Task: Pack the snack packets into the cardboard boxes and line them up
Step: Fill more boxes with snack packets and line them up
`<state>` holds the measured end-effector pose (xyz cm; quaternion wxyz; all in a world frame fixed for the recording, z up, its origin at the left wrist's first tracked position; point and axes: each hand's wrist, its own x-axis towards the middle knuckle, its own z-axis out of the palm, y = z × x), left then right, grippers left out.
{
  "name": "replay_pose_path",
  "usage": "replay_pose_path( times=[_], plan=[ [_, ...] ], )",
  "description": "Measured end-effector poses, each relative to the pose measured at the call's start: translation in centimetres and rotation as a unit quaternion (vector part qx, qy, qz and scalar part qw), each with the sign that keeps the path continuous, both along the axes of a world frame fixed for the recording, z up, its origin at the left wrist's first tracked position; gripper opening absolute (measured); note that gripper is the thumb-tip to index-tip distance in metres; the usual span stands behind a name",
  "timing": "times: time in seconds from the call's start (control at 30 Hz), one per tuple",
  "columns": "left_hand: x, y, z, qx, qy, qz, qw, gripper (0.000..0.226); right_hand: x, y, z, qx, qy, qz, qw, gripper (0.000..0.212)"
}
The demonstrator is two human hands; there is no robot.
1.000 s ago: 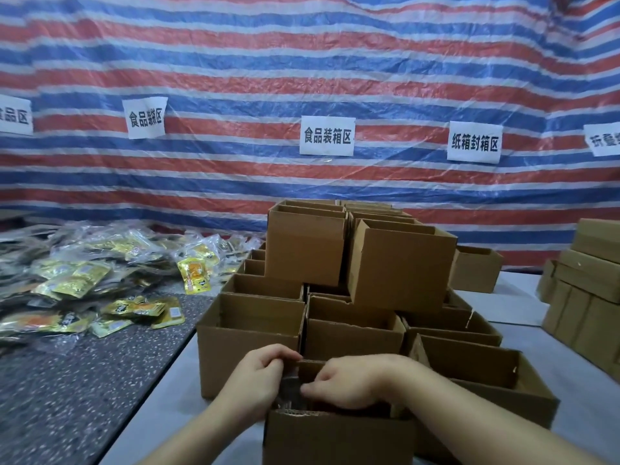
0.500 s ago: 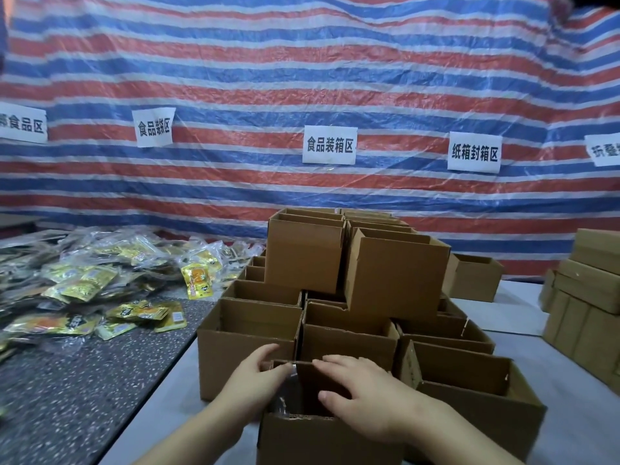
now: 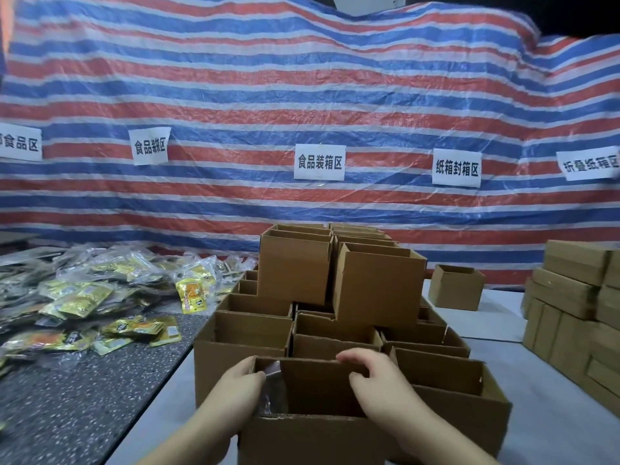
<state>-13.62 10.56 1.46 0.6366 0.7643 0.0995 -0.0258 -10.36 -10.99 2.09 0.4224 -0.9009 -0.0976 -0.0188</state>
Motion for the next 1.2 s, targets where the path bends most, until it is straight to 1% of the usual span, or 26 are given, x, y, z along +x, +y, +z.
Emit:
replay_pose_path(
  times=[0.1,0.2,0.27,0.33,0.47,0.67,0.77,0.87,0.97,1.1,1.13,1.2],
  plan=[
    [-0.8,1.3,4.4,-0.004,-0.047,0.023,0.999,0.028,-0.7,0.9,4.8,0.024,-0.036,0.012,0.999,0.037],
    [0.6,2.6,9.9,-0.002,-0.096,0.03,0.995,0.023,0.5,2.0,10.0,0.035,-0.106,0.015,0.994,0.04],
    [2.6,3.3,12.9,-0.002,-0.112,0.04,0.993,0.019,2.3,2.9,12.7,0.03,-0.135,0.017,0.99,0.042],
    [5.1,3.8,14.5,-0.019,-0.109,0.048,0.993,0.019,4.8,4.1,14.3,0.027,-0.145,0.012,0.989,0.043],
    [10.1,4.7,14.7,-0.026,-0.097,0.05,0.994,0.025,10.2,5.9,15.5,0.025,-0.13,0.008,0.991,0.045],
    [17.6,6.0,14.2,-0.028,-0.092,0.056,0.994,0.026,17.1,7.6,15.4,-0.026,-0.126,0.009,0.992,0.063],
    [20.6,6.5,13.9,-0.022,-0.085,0.055,0.995,0.026,19.8,8.0,15.3,-0.055,-0.127,0.007,0.99,0.066],
    [23.1,6.7,13.1,-0.017,-0.067,0.049,0.996,0.028,22.1,8.3,15.0,-0.091,-0.126,0.005,0.988,0.064],
    [24.8,6.7,11.7,-0.022,-0.04,0.04,0.998,0.03,23.7,8.3,13.8,-0.133,-0.105,-0.002,0.986,0.06],
    [26.2,6.1,11.5,-0.027,-0.023,0.027,0.999,0.027,24.9,7.9,12.5,-0.168,-0.094,-0.027,0.981,0.055],
    [26.2,5.9,11.6,-0.036,-0.013,0.015,0.999,0.029,24.9,7.9,12.5,-0.181,-0.1,-0.038,0.978,0.052],
    [26.3,5.5,11.9,-0.07,-0.008,0.001,0.998,0.04,24.8,8.1,12.7,-0.196,-0.142,-0.067,0.968,0.047]
  ],
)
